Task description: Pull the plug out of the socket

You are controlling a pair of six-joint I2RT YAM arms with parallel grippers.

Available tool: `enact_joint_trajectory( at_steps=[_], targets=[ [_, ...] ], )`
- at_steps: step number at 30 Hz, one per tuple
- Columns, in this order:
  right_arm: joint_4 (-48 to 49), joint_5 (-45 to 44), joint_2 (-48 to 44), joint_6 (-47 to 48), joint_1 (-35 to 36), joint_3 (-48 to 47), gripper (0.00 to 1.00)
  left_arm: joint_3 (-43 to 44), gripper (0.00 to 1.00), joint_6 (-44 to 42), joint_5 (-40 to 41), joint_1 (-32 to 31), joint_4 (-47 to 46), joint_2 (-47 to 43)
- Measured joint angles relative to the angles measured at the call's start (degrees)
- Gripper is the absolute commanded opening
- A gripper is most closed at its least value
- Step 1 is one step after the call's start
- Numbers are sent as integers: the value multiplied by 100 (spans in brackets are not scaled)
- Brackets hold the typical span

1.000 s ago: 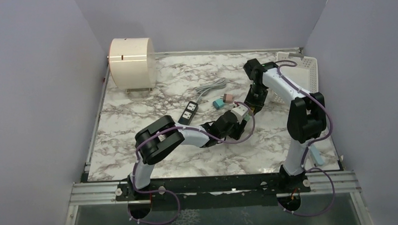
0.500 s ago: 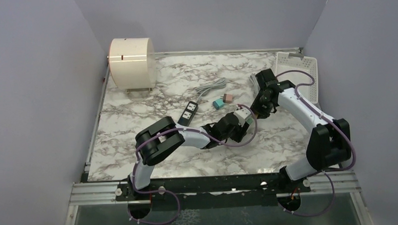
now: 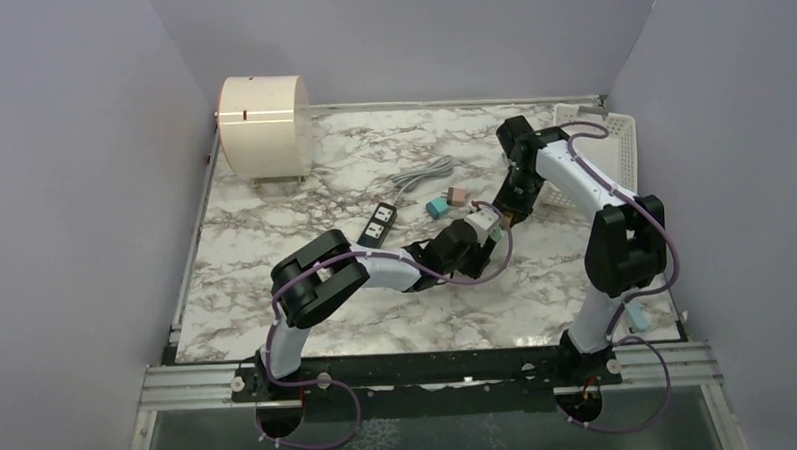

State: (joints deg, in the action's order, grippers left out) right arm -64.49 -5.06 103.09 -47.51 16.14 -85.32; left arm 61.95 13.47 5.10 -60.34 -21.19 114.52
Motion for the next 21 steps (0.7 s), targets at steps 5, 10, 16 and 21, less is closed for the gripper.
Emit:
enact_joint_trajectory(
  at_steps=[5,10,16,21],
  targets=[
    [632,422,-431,179,-35,619,1,11,0,-26,-103,4,94,7],
    [1753,748,-1742,345,-17,1884,1,-48,0,-105,-262,-13,131,-7],
    [1996,636,-2107,407,-9,1952,1,-48,0,-107,-323,7,133,-9],
    [2149,636,-1475,514,-9,1296,1,-122,0,-107,-398,24,70,-52]
  ],
)
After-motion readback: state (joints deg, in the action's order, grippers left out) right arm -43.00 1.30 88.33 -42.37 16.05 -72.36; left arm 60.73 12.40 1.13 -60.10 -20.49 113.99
